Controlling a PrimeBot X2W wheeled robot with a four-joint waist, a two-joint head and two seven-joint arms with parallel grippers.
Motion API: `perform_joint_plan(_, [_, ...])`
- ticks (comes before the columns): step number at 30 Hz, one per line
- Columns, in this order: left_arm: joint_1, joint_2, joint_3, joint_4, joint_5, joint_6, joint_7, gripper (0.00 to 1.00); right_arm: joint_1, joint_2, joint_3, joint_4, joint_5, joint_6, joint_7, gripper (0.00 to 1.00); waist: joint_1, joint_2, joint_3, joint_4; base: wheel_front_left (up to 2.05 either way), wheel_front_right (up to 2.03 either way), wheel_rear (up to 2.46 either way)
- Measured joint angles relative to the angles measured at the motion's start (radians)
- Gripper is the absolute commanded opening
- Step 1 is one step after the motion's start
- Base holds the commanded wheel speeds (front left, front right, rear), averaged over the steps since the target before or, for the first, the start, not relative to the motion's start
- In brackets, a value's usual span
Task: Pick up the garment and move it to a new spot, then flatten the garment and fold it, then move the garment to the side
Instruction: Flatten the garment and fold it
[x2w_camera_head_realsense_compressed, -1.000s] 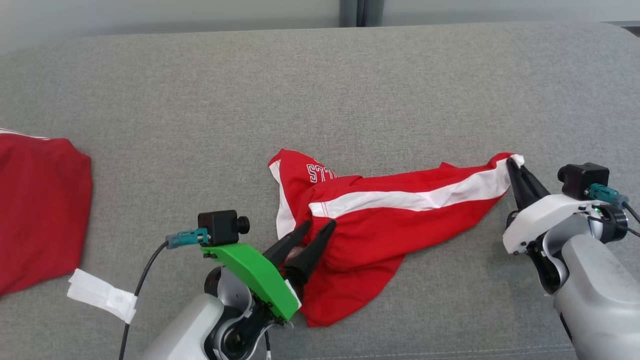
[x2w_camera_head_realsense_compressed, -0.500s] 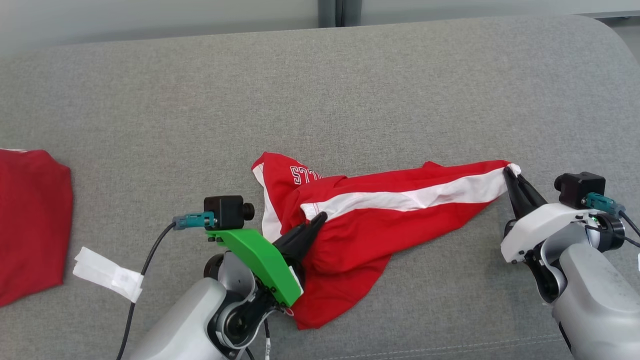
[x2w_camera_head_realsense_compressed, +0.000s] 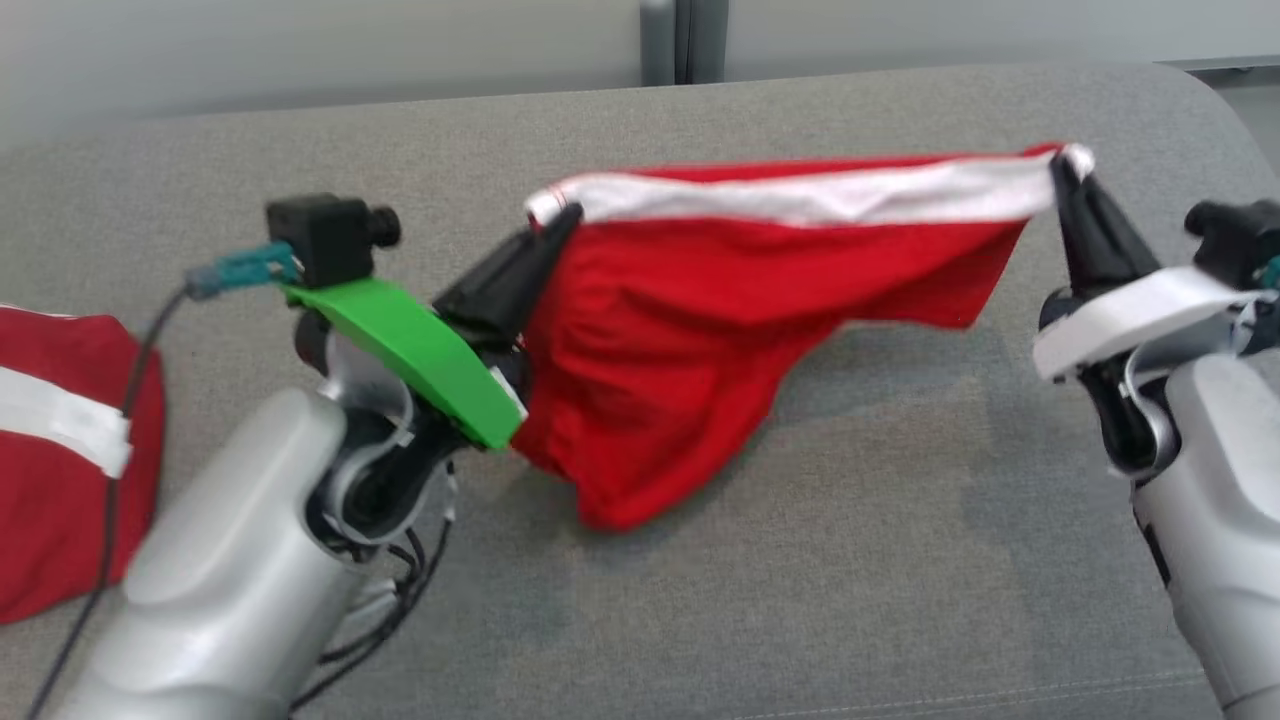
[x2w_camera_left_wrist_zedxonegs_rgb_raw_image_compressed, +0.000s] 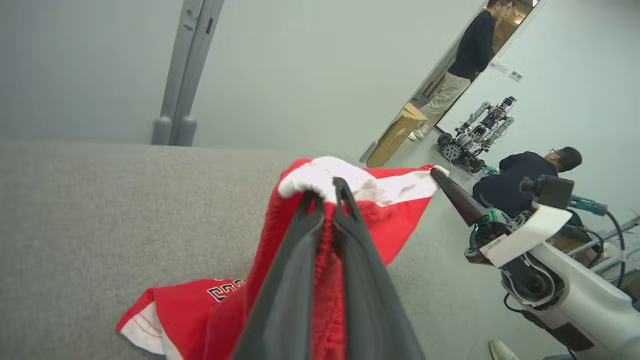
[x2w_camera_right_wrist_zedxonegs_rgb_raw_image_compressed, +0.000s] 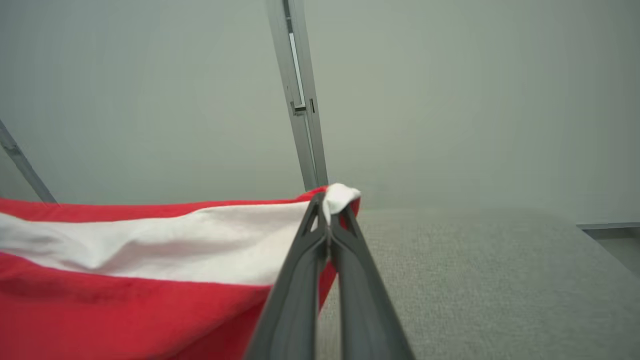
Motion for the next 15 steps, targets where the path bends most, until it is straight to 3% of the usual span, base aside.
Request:
perform_joint_plan(6, [-0.083, 0.153, 0.121, -0.23, 0.0, -0.025, 0.003, 0.0, -0.083, -0.003, -0.012, -0.318, 0.169, 0.0, -0.004, 0.0, 0.0, 0.0, -0.054, -0.012, 0.0, 0.0, 0.0])
perform_joint_plan(12, [-0.063, 0.214, 0.187, -0.463, -0.104, -0.023, 0.056, 0.0, -0.025, -0.071, -0.008, -0.574, 0.297, 0.0, -0.004, 0.0, 0.0, 0.0, -0.1, -0.041, 0.0, 0.0, 0.0])
perform_joint_plan(15, [-0.027, 0.24, 0.214, -0.568, -0.155, 0.014, 0.09, 0.0, 0.031, -0.101, -0.04, -0.706, 0.355, 0.0, 0.028, 0.0, 0.0, 0.0, -0.109, -0.063, 0.0, 0.0, 0.0])
